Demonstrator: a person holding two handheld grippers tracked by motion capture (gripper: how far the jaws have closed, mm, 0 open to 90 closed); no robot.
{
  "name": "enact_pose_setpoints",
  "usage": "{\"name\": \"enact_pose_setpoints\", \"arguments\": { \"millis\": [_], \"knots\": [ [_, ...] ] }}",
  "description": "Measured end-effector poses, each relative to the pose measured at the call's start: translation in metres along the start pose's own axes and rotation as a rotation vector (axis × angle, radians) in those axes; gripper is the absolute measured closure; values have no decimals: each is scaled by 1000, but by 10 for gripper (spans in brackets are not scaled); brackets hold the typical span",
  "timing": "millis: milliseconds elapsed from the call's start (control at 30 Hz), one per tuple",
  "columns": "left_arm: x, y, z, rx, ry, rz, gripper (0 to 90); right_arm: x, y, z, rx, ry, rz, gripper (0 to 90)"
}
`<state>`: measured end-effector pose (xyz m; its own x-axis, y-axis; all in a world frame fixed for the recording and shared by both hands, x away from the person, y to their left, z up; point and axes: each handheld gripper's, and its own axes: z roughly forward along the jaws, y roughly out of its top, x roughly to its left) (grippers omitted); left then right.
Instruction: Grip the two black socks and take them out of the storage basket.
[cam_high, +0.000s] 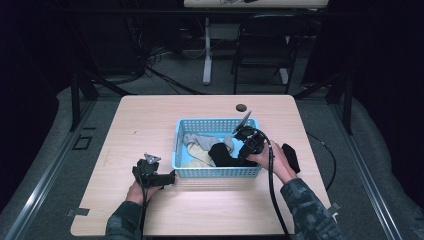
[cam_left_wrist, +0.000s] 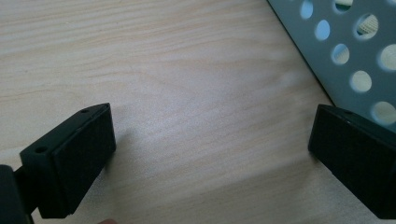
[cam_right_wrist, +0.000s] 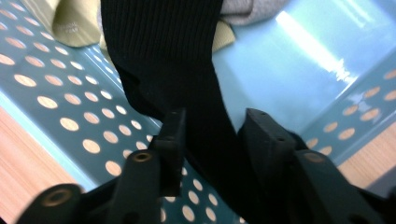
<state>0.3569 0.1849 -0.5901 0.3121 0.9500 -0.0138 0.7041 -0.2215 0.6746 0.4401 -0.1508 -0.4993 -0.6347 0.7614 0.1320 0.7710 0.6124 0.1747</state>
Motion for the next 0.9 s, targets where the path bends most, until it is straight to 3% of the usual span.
{"name": "enact_pose_setpoints", "arguments": {
  "millis": [33, 67, 100, 167, 200, 267, 400, 600, 633, 700, 833, 900],
  "knots": [
    [0, 0, 0, 0, 0, 0, 6, -2, -1, -2, 31, -1, -18, 703],
    [0, 0, 0, 0, 0, 0, 6, -2, -1, -2, 31, -1, -18, 703],
    [0, 0, 0, 0, 0, 0, 6, -3, -2, -3, 43, -4, -13, 778],
    [0, 0, 0, 0, 0, 0, 6, -3, -2, -4, 40, -1, -9, 817],
    [0, 0, 0, 0, 0, 0, 7, -2, -5, -4, 7, 15, 10, 848],
    [0, 0, 0, 0, 0, 0, 6, -4, -5, -6, 11, 18, -8, 883],
    [0, 0, 0, 0, 0, 0, 6, -2, -5, -12, 7, 39, -10, 890],
    [0, 0, 0, 0, 0, 0, 6, -2, -6, -27, -90, 55, -30, 892],
    [0, 0, 0, 0, 0, 0, 6, -2, -6, -31, -132, 73, -29, 893],
    [0, 0, 0, 0, 0, 0, 7, -2, -7, -36, -165, 83, -31, 893],
    [0, 0, 0, 0, 0, 0, 7, 0, -6, -45, -211, 95, -28, 894],
    [0, 0, 0, 0, 0, 0, 6, -2, -5, -52, -217, 85, -50, 893]
  ]
}}
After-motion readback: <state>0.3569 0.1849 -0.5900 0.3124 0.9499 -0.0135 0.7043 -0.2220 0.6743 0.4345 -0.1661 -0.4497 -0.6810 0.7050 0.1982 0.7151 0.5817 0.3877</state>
